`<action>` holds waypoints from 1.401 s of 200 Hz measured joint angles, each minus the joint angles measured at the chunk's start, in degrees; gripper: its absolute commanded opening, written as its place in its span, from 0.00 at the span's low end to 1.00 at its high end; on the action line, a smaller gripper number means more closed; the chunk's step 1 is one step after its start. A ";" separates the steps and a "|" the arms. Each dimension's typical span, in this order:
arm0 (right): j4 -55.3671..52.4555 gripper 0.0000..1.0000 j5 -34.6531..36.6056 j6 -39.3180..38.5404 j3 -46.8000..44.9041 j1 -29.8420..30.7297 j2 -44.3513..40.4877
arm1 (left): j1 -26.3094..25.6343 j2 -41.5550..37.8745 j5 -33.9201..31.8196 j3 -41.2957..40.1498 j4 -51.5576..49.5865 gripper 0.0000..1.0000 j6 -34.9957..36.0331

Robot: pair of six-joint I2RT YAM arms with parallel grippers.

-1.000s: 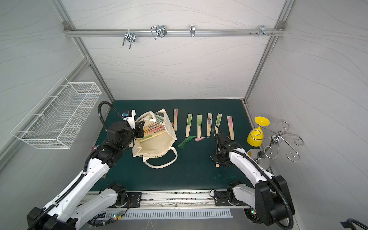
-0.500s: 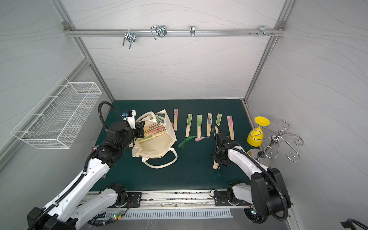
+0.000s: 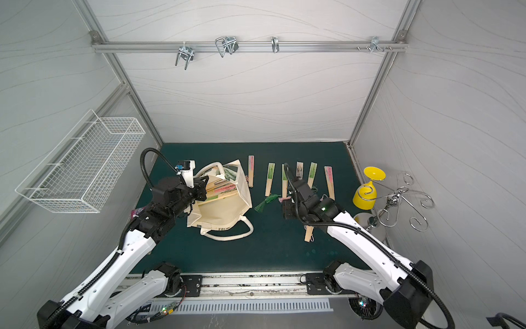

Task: Take out the folding fans from the tote bags
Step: Place the folding fan at the center of the board, then pick up the folding fan from the canvas bag.

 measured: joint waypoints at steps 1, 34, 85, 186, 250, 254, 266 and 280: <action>0.11 0.57 0.22 -0.17 0.24 0.57 0.13 | 0.00 0.00 0.00 0.00 0.00 0.00 -0.02; 5.29 0.56 4.04 -5.77 3.78 11.89 4.22 | 0.00 0.02 0.22 -0.09 0.00 0.00 -0.63; 14.29 0.52 4.70 -14.88 7.89 22.40 10.51 | 0.00 0.17 0.20 -0.09 -0.02 0.00 -1.03; 21.18 0.45 1.90 -23.71 14.43 27.98 24.33 | 0.00 0.81 0.37 -0.09 0.00 0.00 -2.80; 20.96 0.45 0.90 -20.06 18.08 25.97 32.57 | 0.00 1.05 0.57 -0.09 -0.11 0.00 -3.45; 20.90 0.45 0.55 -19.74 18.21 25.42 33.07 | 0.00 1.05 0.57 -0.09 -0.11 0.00 -3.54; 20.68 0.44 -0.35 -17.75 18.27 23.61 34.23 | 0.00 1.03 0.57 -0.09 -0.20 0.00 -3.69; 20.11 0.45 -1.64 -15.78 18.27 21.18 35.30 | 0.00 0.92 0.57 -0.07 -0.52 0.00 -3.89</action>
